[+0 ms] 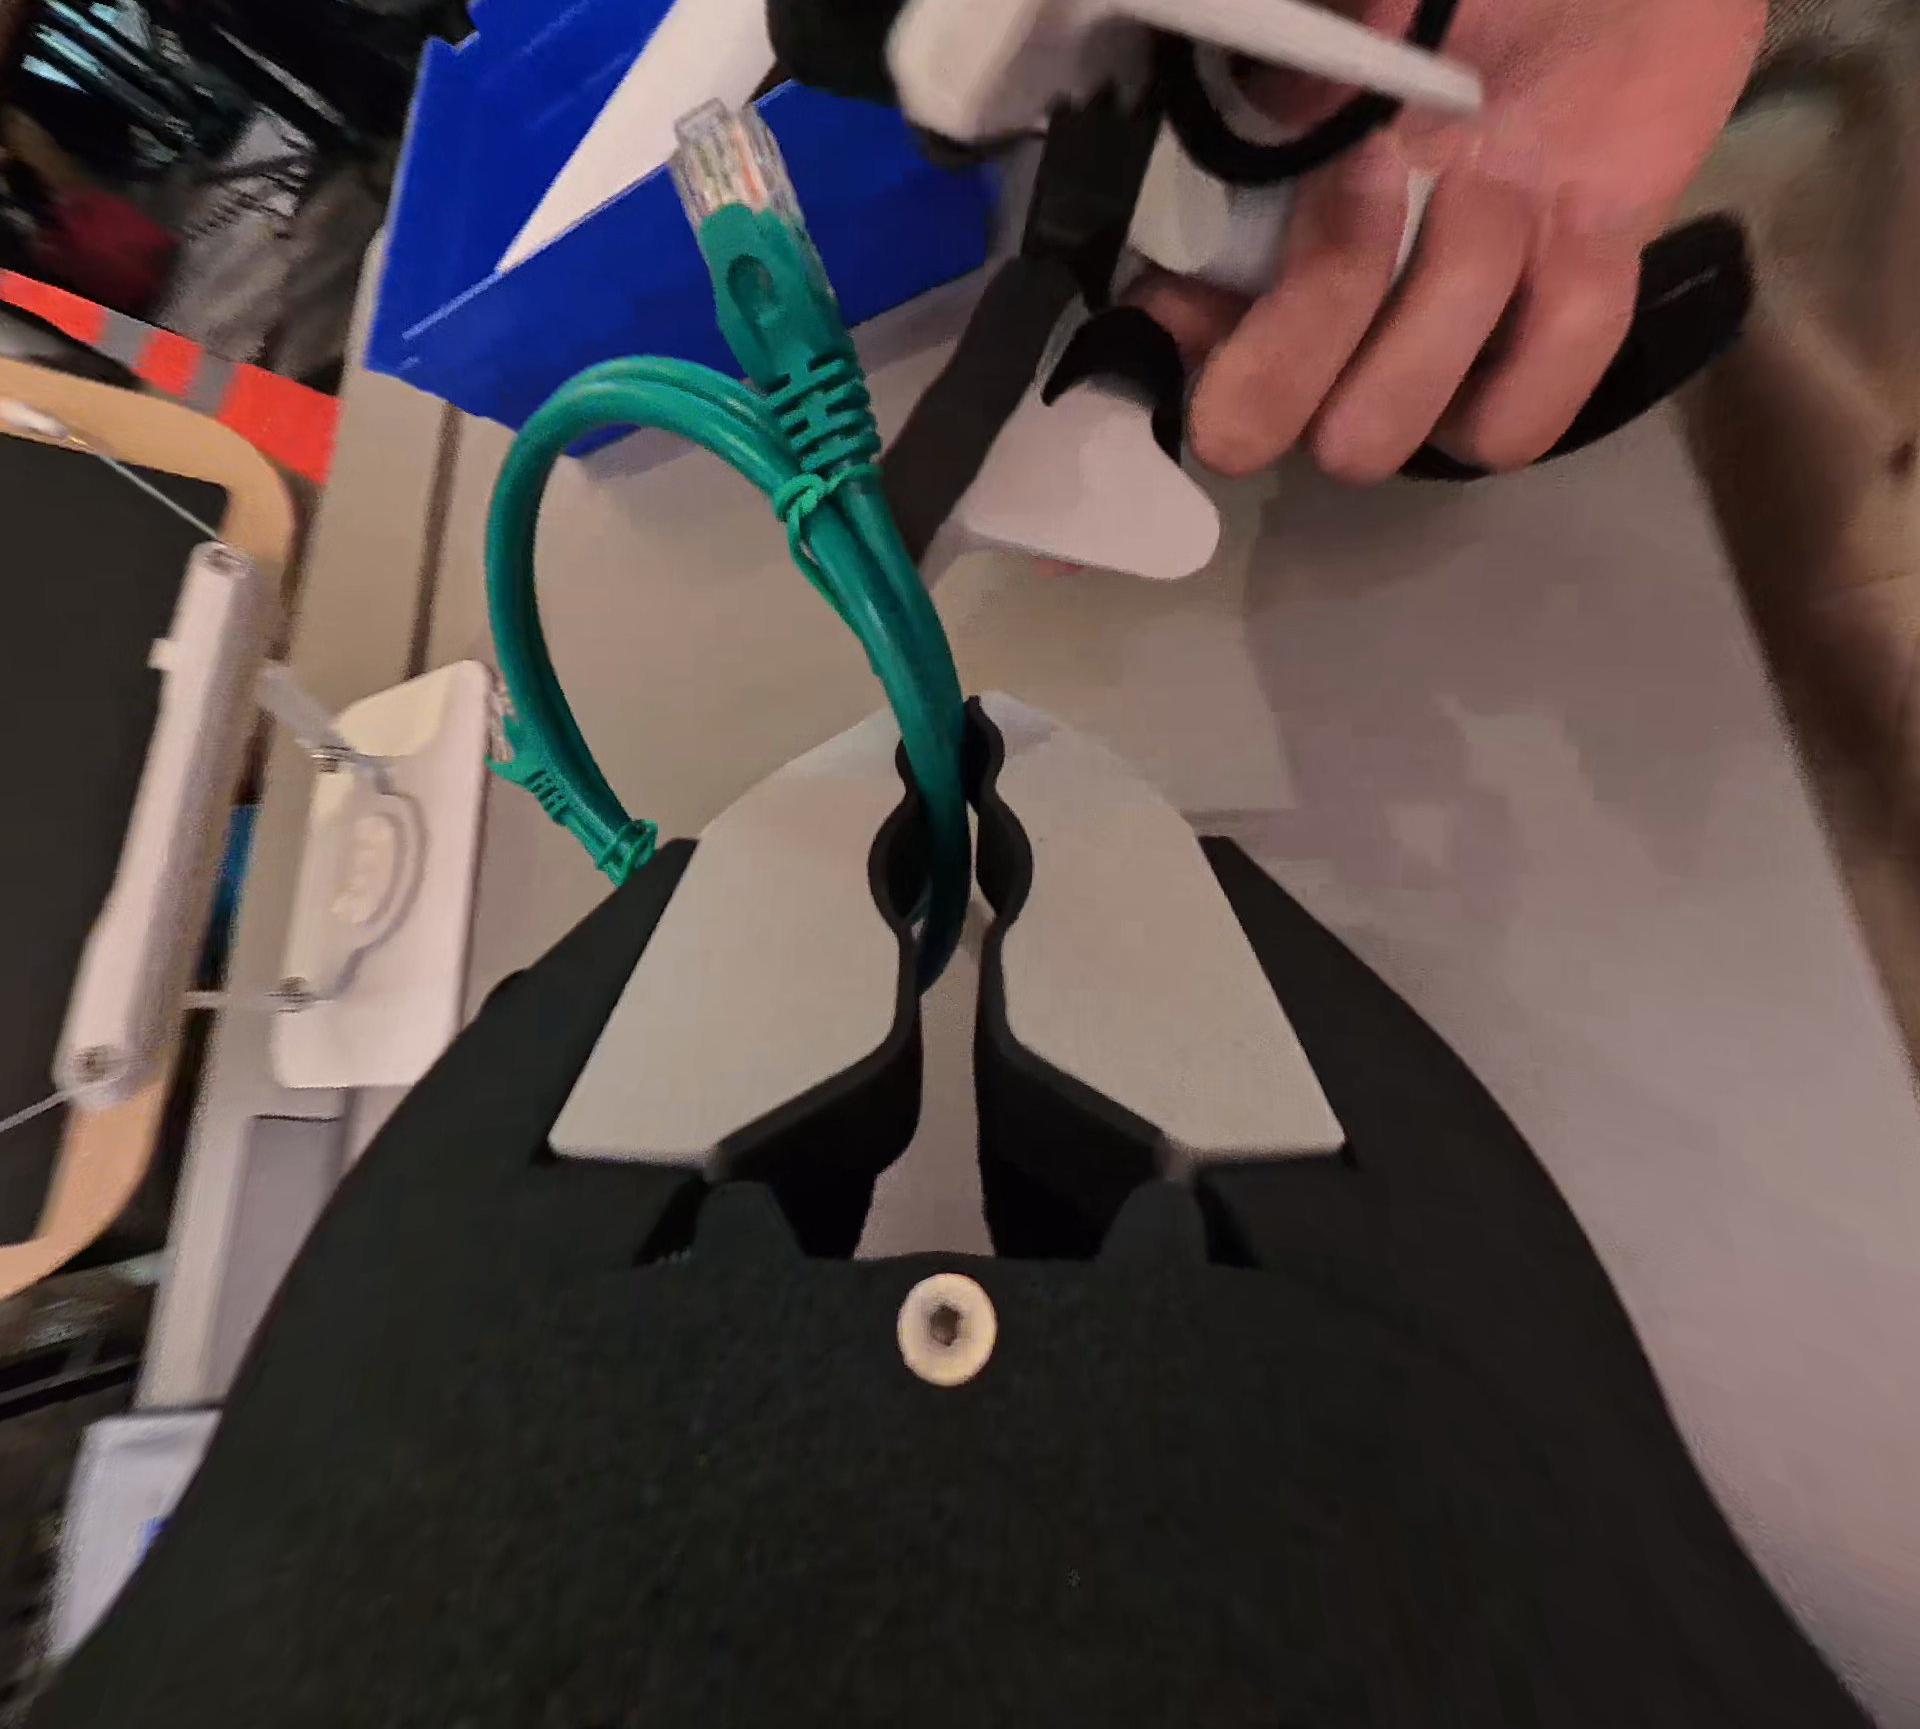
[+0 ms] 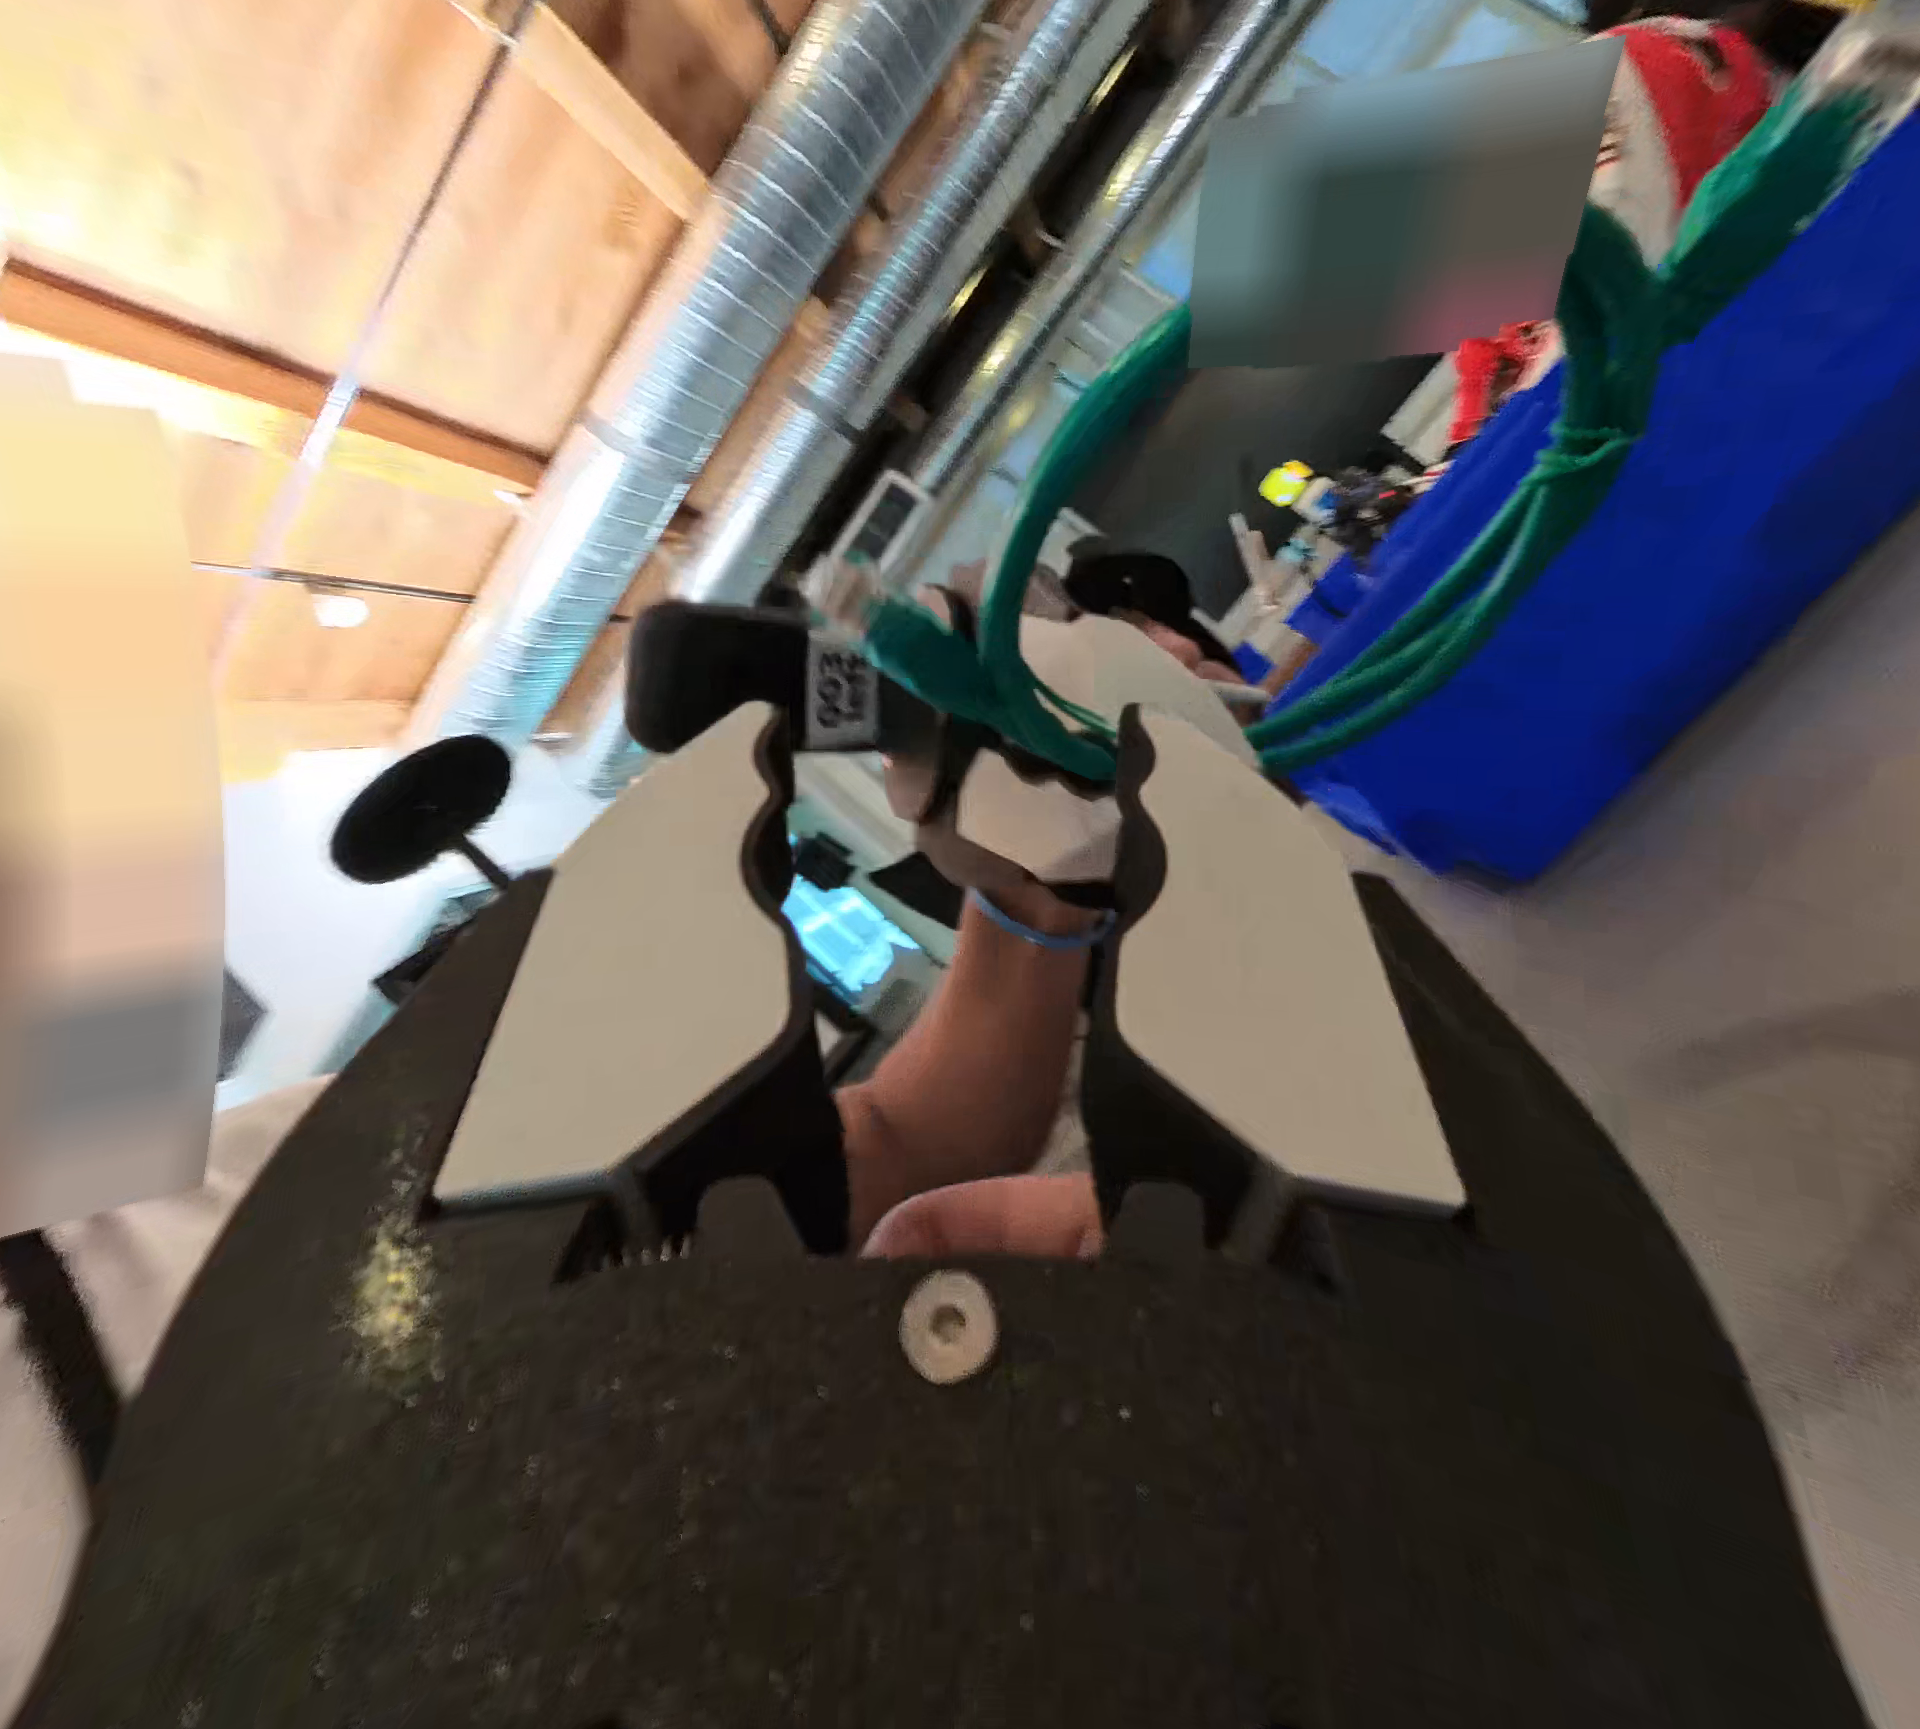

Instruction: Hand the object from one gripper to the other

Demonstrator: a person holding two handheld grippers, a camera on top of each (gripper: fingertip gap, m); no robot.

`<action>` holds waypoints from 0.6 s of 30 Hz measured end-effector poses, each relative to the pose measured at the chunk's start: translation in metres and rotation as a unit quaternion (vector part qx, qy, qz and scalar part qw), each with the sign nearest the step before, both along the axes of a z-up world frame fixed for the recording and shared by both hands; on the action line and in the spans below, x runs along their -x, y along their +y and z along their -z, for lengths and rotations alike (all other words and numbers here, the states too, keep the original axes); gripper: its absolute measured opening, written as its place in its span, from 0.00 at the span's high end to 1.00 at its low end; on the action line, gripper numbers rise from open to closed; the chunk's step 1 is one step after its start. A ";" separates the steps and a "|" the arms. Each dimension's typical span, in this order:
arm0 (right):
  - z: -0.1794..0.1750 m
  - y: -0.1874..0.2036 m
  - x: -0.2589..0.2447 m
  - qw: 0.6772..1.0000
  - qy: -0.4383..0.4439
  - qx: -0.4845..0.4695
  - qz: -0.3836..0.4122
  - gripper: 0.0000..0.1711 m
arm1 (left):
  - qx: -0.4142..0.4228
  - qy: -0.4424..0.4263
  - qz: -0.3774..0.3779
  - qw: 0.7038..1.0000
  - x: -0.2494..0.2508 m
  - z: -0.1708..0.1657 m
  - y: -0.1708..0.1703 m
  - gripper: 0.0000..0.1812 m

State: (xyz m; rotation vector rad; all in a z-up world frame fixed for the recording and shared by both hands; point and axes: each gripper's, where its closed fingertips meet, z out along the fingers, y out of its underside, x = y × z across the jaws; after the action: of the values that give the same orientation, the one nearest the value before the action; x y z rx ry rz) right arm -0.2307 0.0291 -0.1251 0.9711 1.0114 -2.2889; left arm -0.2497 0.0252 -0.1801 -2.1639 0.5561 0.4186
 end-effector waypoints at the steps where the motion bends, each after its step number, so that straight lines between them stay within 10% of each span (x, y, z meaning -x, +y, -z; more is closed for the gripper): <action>1: -0.003 -0.001 -0.001 1.000 0.000 0.015 -0.019 0.68 | 0.004 0.030 -0.004 1.000 0.000 0.003 0.002 0.98; 18: -0.003 0.010 -0.007 0.995 0.082 -0.002 -0.060 0.82 | -0.014 0.089 -0.062 0.994 -0.010 0.014 0.026 0.96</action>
State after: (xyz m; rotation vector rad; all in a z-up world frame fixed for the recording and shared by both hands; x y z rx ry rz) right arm -0.2235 0.0389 -0.1225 0.7105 1.1103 -2.2956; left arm -0.2398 0.0511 -0.1946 -2.1536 0.5125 0.6889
